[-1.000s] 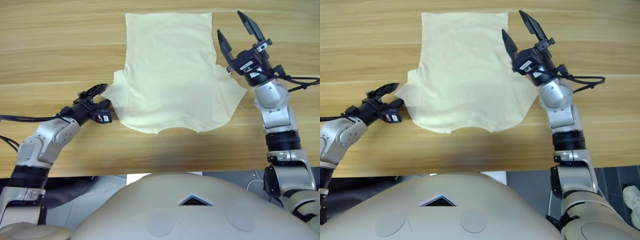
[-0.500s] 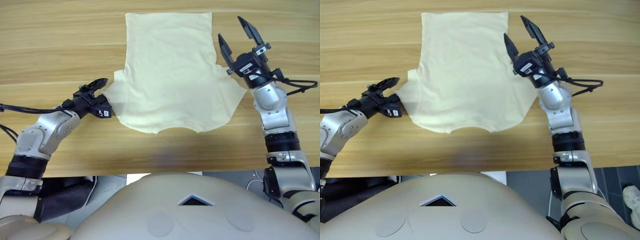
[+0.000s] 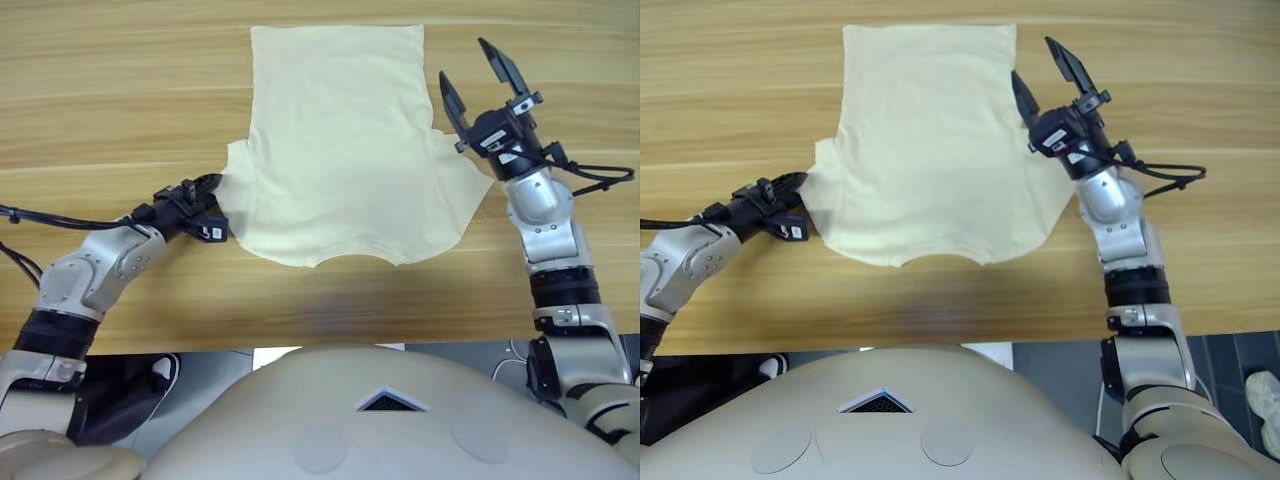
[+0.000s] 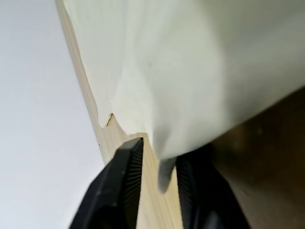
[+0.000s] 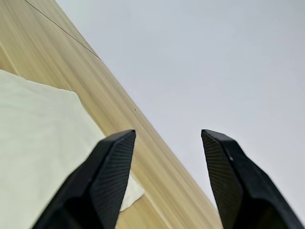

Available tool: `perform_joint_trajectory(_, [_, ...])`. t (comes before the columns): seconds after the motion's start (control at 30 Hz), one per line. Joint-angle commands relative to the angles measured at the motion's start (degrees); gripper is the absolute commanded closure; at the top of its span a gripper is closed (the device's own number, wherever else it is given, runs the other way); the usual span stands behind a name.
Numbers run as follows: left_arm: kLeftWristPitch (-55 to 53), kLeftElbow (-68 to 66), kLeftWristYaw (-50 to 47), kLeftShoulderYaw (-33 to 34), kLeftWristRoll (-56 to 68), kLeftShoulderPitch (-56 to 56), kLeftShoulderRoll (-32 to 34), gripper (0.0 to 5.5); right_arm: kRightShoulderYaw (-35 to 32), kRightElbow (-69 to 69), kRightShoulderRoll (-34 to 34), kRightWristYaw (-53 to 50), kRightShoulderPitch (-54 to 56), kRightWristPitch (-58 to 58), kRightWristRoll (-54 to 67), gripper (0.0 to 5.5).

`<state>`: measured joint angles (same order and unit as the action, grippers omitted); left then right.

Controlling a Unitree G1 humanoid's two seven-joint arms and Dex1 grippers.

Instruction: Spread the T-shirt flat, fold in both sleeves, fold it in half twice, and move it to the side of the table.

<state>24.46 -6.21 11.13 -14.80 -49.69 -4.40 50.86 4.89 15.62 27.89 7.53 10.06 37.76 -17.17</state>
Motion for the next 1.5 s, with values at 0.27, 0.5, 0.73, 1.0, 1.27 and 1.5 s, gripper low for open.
perform_joint_trajectory(0.27, [-0.6,-0.8,-0.6,-1.6,0.2,-1.3,-0.8,5.47,-0.8,-0.5,0.8,0.2,-0.2,0.3,0.0,2.92])
perform_joint_trajectory(0.5, [0.5,2.0,-6.2,0.1,0.8,-0.5,-2.6,5.47,-1.0,-0.8,0.6,0.2,-0.5,0.1,0.2,2.92])
perform_joint_trajectory(0.73, [1.3,2.3,-9.0,-0.3,-0.8,1.5,-3.5,5.47,-1.0,-0.4,0.6,0.2,-0.8,0.4,0.2,2.92])
perform_joint_trajectory(1.0, [4.5,0.7,-9.4,-4.4,-3.6,6.7,-5.9,5.47,-0.9,0.3,0.6,-0.4,-1.0,0.7,-0.5,2.92])
perform_joint_trajectory(1.27, [8.0,-2.0,-9.0,-10.1,-6.2,11.3,-8.8,5.47,-0.8,0.7,0.4,-0.6,-1.3,1.1,-0.8,2.92])
perform_joint_trajectory(1.5, [8.2,-3.5,-10.1,-11.1,-7.1,14.1,-9.9,5.47,-0.5,0.9,0.0,-0.7,-1.6,1.4,-1.0,2.92])
